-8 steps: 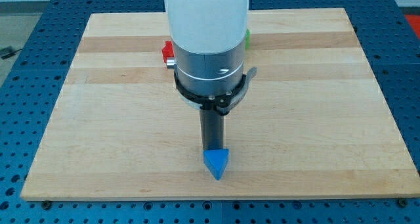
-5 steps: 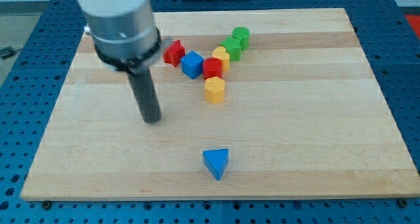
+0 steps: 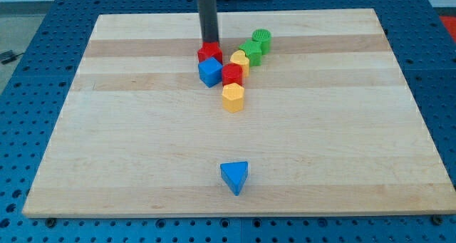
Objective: Push the blue cube into the blue triangle
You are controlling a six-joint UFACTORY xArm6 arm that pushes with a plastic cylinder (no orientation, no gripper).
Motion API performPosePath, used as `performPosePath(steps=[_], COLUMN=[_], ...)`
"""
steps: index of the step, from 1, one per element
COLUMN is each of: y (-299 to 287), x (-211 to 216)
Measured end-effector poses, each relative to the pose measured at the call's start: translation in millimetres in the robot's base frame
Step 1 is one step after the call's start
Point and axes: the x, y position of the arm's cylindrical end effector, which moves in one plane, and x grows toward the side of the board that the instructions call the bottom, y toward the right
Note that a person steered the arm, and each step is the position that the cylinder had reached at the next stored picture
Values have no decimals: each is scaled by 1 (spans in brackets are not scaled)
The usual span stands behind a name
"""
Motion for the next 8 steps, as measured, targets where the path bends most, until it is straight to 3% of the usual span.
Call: performPosePath(steps=[5,6,8], y=[18,7,-34], x=[62,83,86])
